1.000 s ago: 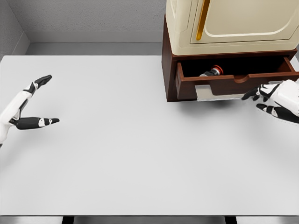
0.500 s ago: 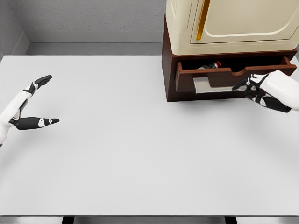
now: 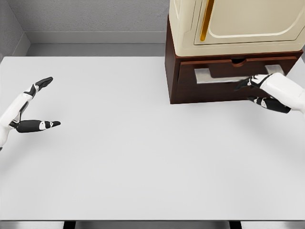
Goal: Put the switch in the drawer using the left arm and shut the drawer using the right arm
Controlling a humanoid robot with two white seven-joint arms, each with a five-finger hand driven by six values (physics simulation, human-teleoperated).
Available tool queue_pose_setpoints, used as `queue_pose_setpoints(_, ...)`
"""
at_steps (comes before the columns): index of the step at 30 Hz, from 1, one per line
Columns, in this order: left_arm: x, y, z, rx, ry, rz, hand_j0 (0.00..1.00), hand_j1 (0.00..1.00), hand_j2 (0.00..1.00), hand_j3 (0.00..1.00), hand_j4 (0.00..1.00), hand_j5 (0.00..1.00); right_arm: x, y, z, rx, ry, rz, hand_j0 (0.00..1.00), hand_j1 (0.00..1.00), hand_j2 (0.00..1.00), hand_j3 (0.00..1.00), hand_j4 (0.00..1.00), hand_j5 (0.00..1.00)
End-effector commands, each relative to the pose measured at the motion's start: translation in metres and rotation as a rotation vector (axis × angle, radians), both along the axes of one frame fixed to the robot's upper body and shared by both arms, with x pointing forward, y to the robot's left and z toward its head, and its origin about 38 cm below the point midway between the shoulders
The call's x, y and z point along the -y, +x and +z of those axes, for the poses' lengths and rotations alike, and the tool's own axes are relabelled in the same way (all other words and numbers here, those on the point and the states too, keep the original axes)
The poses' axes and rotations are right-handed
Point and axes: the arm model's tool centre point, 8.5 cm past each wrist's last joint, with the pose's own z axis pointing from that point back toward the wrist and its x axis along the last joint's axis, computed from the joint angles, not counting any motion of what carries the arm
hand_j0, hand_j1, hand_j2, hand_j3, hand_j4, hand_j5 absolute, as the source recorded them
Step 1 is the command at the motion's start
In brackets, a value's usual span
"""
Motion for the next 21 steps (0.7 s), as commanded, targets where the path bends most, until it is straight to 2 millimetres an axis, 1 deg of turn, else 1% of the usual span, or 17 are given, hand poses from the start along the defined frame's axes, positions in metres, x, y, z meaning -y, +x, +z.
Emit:
queue_pose_setpoints(1,-0.002,0.0,0.0,-0.003,-0.006,0.006,1.0,1.0,1.0,1.0,1.0,1.0,0.001,0.001,0.0,0.001,-0.001,-0.005,0.66,0.66,0.66,0.66,0.66,0.66)
queue_pose_setpoints(3,-0.008,0.0,-0.005,-0.021,-0.003,0.021,1.0,1.0,1.0,1.0,1.0,1.0,0.0,0.004,0.0,0.004,0.001,-0.006,0.66,0.66,0.66,0.66,0.66,0.66)
queue_pose_setpoints(5,-0.01,0.001,-0.004,-0.019,0.008,0.021,1.0,1.0,1.0,1.0,1.0,1.0,-0.002,0.005,-0.001,0.005,0.006,-0.003,0.66,0.66,0.66,0.66,0.66,0.66)
queue_pose_setpoints(8,-0.009,0.0,-0.005,-0.022,0.011,0.021,1.0,1.0,1.0,1.0,1.0,1.0,-0.002,0.007,-0.004,0.002,0.011,-0.01,0.66,0.66,0.66,0.66,0.66,0.66)
queue_pose_setpoints(10,-0.007,0.0,-0.007,-0.022,0.003,0.021,1.0,1.0,1.0,1.0,1.0,1.0,-0.001,0.01,0.0,0.012,0.011,-0.013,0.67,0.67,0.67,0.67,0.67,0.67)
queue_pose_setpoints(13,-0.007,0.0,-0.007,-0.023,0.003,0.022,1.0,1.0,1.0,1.0,1.0,1.0,-0.001,0.01,0.0,0.012,0.011,-0.013,0.67,0.67,0.67,0.67,0.67,0.67)
queue_pose_setpoints(15,-0.013,0.0,-0.013,-0.042,0.003,0.038,1.0,1.0,1.0,1.0,1.0,1.0,0.004,0.005,0.001,0.003,-0.005,-0.016,0.69,0.69,0.69,0.69,0.69,0.69)
queue_pose_setpoints(17,-0.013,0.0,-0.014,-0.043,0.0,0.039,1.0,1.0,1.0,1.0,1.0,1.0,0.043,-0.008,0.009,-0.025,-0.108,-0.072,0.69,0.69,0.69,0.69,0.69,0.69)
queue_pose_setpoints(18,-0.013,-0.001,-0.014,-0.045,0.0,0.039,1.0,1.0,1.0,1.0,1.0,1.0,0.065,-0.018,0.011,-0.058,-0.163,-0.103,0.69,0.69,0.69,0.69,0.69,0.69)
queue_pose_setpoints(19,-0.013,0.0,-0.014,-0.043,0.0,0.039,1.0,1.0,1.0,1.0,1.0,1.0,0.076,-0.024,0.007,-0.086,-0.175,-0.128,0.69,0.69,0.69,0.69,0.69,0.69)
queue_pose_setpoints(20,-0.013,-0.001,-0.014,-0.045,0.0,0.039,1.0,1.0,1.0,1.0,1.0,1.0,0.092,-0.025,0.01,-0.095,-0.2,-0.167,0.69,0.69,0.69,0.69,0.69,0.69)
queue_pose_setpoints(21,-0.013,-0.001,-0.014,-0.045,0.0,0.039,1.0,1.0,1.0,1.0,1.0,1.0,0.102,-0.025,0.011,-0.1,-0.214,-0.192,0.69,0.69,0.69,0.69,0.69,0.69)
